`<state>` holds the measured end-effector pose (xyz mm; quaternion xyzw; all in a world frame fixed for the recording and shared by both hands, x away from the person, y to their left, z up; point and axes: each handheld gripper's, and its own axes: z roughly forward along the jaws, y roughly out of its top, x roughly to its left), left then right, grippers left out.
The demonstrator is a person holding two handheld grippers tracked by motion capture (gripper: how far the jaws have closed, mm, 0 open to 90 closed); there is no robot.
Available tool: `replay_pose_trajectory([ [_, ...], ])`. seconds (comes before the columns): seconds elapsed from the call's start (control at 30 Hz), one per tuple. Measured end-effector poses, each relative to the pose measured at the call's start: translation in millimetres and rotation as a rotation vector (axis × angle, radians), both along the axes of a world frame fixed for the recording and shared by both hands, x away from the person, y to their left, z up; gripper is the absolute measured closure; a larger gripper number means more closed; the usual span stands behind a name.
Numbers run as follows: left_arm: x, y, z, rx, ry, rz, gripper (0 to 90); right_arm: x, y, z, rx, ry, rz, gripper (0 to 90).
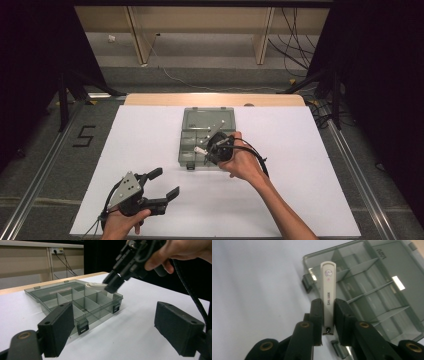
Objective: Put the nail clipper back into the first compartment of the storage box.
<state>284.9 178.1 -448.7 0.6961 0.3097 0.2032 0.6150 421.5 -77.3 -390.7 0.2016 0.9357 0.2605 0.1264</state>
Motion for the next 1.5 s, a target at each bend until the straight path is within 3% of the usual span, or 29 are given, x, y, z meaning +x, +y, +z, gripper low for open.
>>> replay_pose_trajectory([
  [0.1,-2.3,-1.2,-0.3,-0.016,0.03,0.006,16.0,5.1,3.1,0.7,-0.001,-0.002,-0.011,77.3],
  [0.13,5.1,7.0,2.4,0.097,-0.078,0.017,16.0,9.9,7.3,0.9,-0.005,-0.001,-0.021,77.3],
  [0.17,11.0,10.0,4.8,0.15,-0.155,-0.03,16.0,12.3,9.6,0.9,-0.008,-0.001,-0.025,77.3],
  [0.2,11.0,10.0,4.8,0.15,-0.155,-0.03,16.0,12.3,9.6,0.9,-0.008,-0.001,-0.025,77.3],
  [0.23,-1.3,-1.0,0.0,-0.013,0.015,-0.009,16.0,15.1,12.0,0.7,-0.009,-0.003,-0.027,77.3],
  [0.8,-1.3,-0.9,-0.5,-0.018,0.024,-0.013,16.0,57.2,45.2,-9.7,-0.026,0.038,-0.124,77.3],
  [1.23,-1.7,-0.7,0.4,-0.02,0.017,-0.015,16.0,73.0,60.7,-8.5,-0.02,0.071,-0.165,77.2],
  [1.5,-2.4,-0.8,0.5,-0.022,0.021,-0.015,16.0,82.7,69.3,-13.8,-0.038,0.109,-0.229,77.2],
])
